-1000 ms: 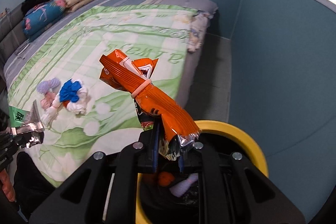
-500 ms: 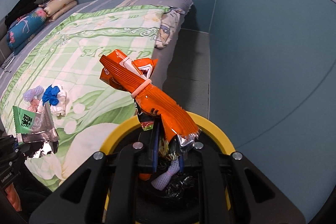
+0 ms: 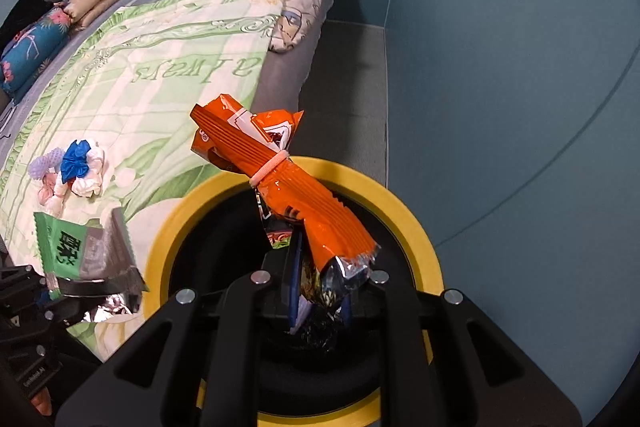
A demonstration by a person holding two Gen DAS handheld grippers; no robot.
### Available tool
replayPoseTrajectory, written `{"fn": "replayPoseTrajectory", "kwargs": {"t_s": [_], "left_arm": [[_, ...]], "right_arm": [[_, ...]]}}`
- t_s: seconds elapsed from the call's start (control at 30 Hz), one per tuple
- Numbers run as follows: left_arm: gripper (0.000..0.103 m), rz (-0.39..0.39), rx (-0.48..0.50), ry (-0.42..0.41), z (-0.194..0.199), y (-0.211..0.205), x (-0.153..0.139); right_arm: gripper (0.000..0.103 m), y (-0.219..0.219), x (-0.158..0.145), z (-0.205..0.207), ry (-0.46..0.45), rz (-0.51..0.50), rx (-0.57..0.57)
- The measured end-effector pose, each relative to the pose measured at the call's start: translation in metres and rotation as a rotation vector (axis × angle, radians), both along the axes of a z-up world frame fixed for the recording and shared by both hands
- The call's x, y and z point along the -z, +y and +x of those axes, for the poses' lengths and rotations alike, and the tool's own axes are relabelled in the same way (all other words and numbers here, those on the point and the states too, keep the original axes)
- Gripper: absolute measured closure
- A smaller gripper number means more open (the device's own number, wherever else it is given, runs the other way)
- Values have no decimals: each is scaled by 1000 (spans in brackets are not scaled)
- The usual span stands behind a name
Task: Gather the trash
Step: 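Carry the green wrapper and orange chip bag in both tools over the bin, then open both tools over the bin, dropping the wrapper and chip bag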
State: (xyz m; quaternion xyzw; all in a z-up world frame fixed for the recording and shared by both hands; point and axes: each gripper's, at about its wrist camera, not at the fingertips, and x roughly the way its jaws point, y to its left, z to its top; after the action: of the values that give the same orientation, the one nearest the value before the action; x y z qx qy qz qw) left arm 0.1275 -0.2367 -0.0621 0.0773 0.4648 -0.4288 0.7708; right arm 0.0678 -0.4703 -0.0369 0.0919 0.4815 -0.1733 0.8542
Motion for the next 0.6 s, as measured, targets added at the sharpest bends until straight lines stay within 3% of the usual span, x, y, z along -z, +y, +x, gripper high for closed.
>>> {"fn": "replayPoseTrajectory", "kwargs": {"t_s": [0.3, 0.37, 0.47, 0.6], "left_arm": [[94, 0, 36, 52, -4, -10, 15], [93, -1, 36, 53, -5, -11, 17], [85, -3, 44, 43, -6, -12, 17], [65, -23, 54, 20, -12, -8, 9]], "right_arm": [[85, -7, 13, -1, 23, 49, 10], [77, -10, 13, -2, 22, 58, 19], [68, -14, 11, -4, 10, 82, 28], [63, -18, 8, -6, 1, 83, 41]]}}
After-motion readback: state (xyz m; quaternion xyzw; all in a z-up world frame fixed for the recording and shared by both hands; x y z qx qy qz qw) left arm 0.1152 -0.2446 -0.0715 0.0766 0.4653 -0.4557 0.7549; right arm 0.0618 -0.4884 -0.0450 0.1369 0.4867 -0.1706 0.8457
